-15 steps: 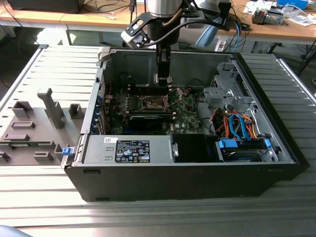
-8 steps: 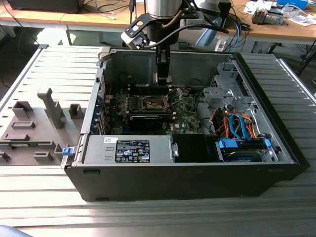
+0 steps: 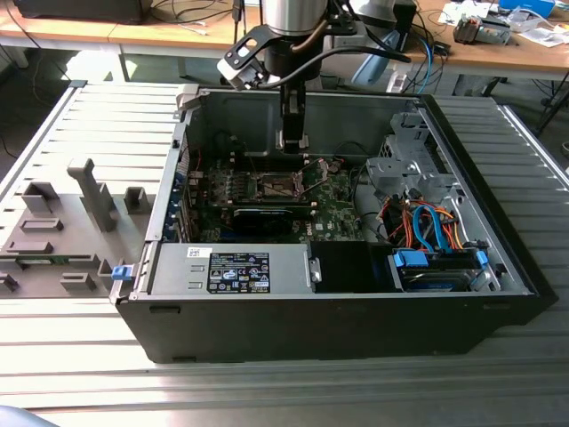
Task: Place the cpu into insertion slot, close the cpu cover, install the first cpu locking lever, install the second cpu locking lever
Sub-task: 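Place the cpu into insertion slot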
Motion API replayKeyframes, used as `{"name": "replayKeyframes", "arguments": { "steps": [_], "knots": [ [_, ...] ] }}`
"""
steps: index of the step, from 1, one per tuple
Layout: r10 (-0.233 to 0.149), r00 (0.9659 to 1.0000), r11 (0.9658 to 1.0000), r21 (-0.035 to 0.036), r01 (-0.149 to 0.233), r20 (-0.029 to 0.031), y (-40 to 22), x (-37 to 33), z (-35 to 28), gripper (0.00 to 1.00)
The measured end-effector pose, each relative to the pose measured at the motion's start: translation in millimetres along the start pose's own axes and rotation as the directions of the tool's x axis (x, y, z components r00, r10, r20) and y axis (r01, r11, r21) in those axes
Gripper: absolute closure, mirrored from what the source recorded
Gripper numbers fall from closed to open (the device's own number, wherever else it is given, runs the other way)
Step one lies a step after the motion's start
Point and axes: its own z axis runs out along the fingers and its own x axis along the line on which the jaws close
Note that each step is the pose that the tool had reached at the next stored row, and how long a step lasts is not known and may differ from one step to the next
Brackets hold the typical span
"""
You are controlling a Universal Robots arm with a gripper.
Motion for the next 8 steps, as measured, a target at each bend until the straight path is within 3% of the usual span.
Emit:
{"name": "replayKeyframes", "arguments": {
  "steps": [8],
  "knots": [
    [0.0,1.0,1.0,0.0,0.0,0.0,-3.1,-0.1,3.0,0.46]
  ]
}}
